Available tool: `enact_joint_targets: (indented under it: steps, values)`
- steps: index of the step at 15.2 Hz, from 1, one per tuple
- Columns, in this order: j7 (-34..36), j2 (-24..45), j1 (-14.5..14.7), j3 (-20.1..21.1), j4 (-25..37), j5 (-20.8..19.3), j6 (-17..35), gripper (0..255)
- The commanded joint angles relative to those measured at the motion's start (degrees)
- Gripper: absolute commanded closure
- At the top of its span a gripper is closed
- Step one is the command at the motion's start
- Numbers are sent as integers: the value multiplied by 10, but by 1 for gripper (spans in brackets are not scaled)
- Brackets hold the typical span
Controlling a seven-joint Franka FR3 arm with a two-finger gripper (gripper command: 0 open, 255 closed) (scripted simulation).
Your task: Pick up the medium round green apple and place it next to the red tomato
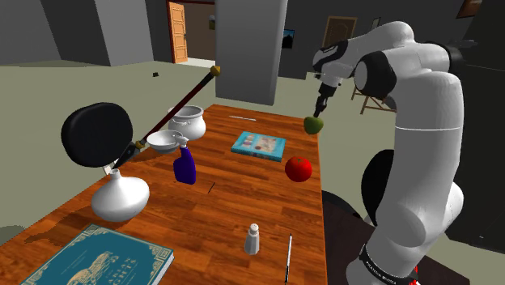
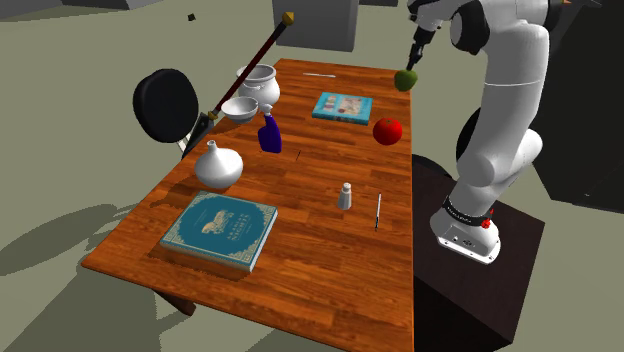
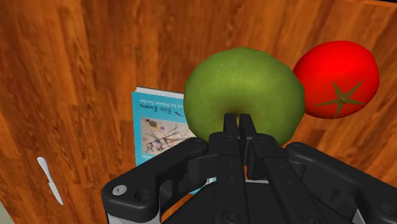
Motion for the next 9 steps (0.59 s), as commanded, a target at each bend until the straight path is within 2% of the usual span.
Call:
enact_joint_targets:
  steps: [1,9]
  values:
    - [-19,32,-22,3,30,18,-6,255]
    - [-35,46,-21,10,-12,32,45,255]
